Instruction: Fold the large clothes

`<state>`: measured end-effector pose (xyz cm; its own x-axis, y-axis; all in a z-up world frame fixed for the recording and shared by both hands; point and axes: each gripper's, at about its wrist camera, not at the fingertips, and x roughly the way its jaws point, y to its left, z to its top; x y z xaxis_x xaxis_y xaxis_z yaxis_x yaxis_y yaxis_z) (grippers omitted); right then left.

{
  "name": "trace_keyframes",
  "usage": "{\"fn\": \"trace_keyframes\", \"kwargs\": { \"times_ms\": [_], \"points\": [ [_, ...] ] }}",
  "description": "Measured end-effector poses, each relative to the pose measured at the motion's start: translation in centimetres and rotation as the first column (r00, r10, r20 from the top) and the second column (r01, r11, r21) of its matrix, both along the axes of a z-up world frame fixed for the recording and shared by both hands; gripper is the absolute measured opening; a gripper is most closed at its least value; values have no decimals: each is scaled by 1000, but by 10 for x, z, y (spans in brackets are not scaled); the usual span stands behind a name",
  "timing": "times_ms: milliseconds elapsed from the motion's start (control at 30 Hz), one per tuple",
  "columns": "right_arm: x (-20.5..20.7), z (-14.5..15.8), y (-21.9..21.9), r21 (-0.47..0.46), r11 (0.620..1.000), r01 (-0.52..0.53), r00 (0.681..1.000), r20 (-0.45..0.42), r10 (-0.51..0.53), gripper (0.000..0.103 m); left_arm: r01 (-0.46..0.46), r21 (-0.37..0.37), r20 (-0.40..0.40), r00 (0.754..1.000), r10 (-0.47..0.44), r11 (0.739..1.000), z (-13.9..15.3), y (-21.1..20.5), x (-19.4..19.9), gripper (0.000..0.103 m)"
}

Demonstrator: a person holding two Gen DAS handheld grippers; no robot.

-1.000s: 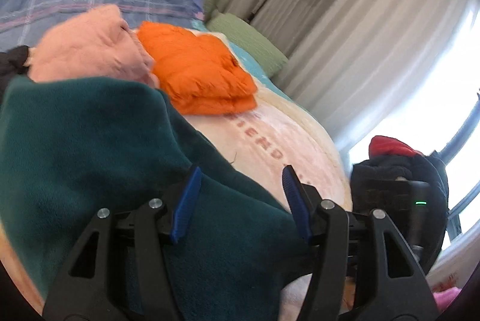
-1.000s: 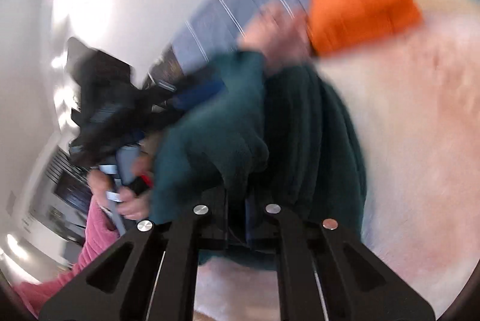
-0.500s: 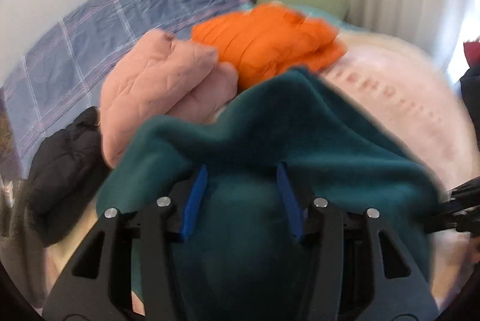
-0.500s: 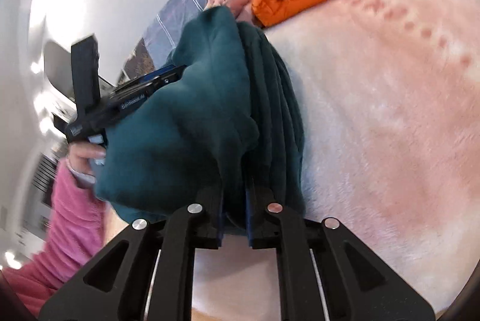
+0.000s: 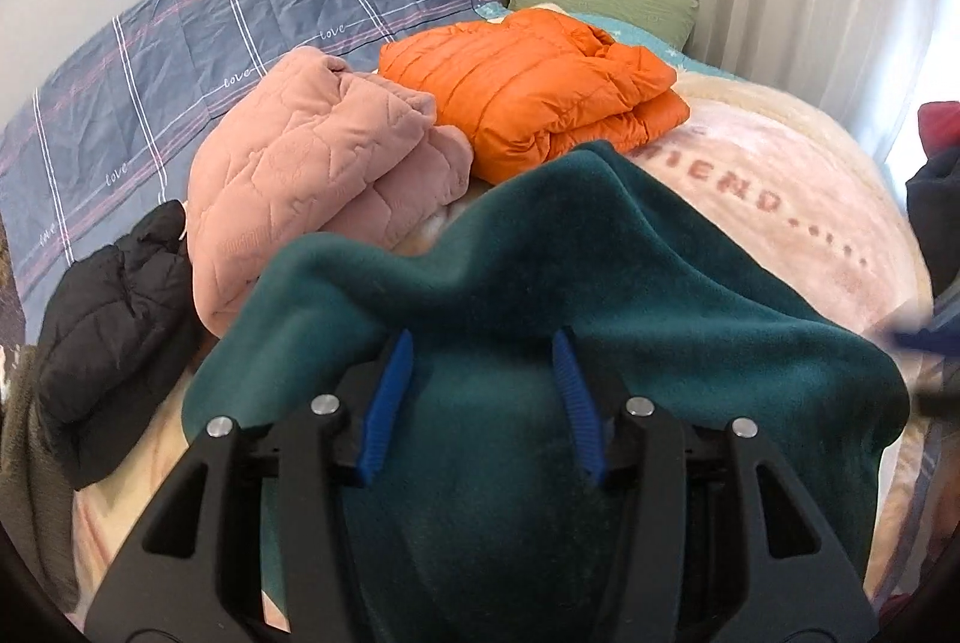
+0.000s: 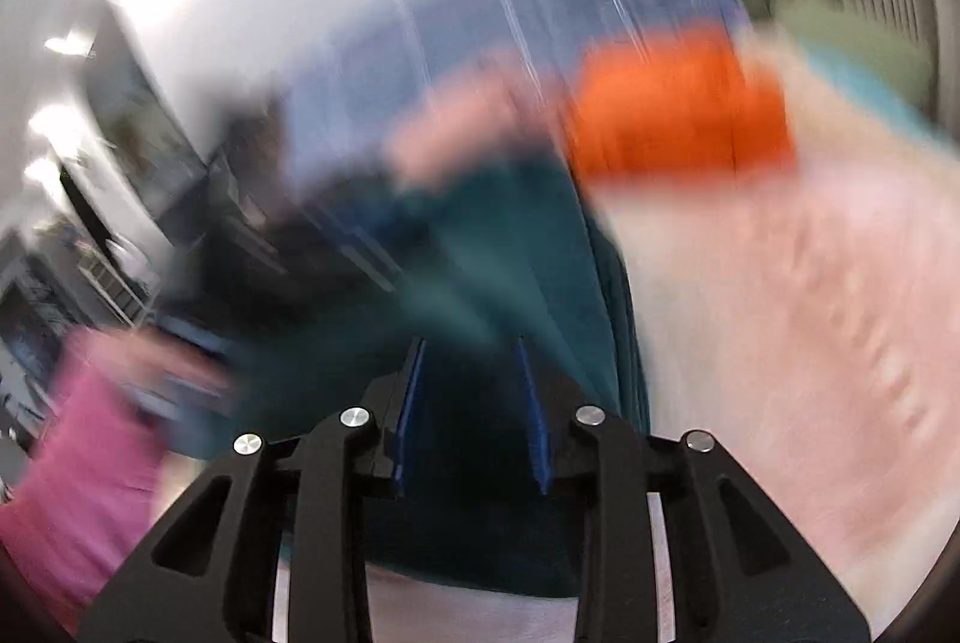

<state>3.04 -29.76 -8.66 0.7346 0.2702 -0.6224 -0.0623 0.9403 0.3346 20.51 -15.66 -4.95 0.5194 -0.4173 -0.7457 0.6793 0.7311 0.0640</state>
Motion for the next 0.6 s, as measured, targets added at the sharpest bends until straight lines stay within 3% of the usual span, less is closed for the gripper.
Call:
{"fn": "trace_keyframes", "kwargs": {
  "times_ms": [33,67,100,200,267,300,367,433,533,567,600],
  "points": [
    [2,-20,-3,19,1000,-11,999,32,11,27,-8,-22,-9,1000,7,1000,0,2,2,51],
    [-6,-23,0,-39,999,-24,995,94,27,27,-21,-29,-13,1000,20,999,-1,3,3,51],
    [-11,-21,2,-78,997,-17,994,104,25,27,-25,-40,-21,999,24,999,-1,3,5,51],
    [-22,-19,2,-55,998,27,996,83,-22,27,-17,-96,-24,1000,14,995,14,6,6,51],
    [-25,-20,9,-99,995,19,996,88,-11,27,-63,-124,-34,998,59,990,26,5,13,36],
    [-26,-20,7,-91,996,17,997,80,-10,27,-69,-140,-51,997,62,988,31,4,17,14],
    [-25,-21,4,-62,998,13,998,63,-9,27,-23,-165,-78,997,10,986,42,-5,22,10],
    [-14,-21,9,-60,998,5,998,55,-2,27,35,-103,-36,999,-39,994,45,-25,22,10],
    [-19,-19,9,-62,998,5,998,59,-1,27,85,31,-35,996,-84,996,21,-54,30,14],
    [-17,-18,9,-63,998,6,998,61,-2,27,77,124,-99,993,-65,989,-4,-63,44,14],
    [-16,-20,11,-79,997,10,998,69,-4,27,55,167,-143,989,-31,984,-23,-66,56,15]
  ]
}}
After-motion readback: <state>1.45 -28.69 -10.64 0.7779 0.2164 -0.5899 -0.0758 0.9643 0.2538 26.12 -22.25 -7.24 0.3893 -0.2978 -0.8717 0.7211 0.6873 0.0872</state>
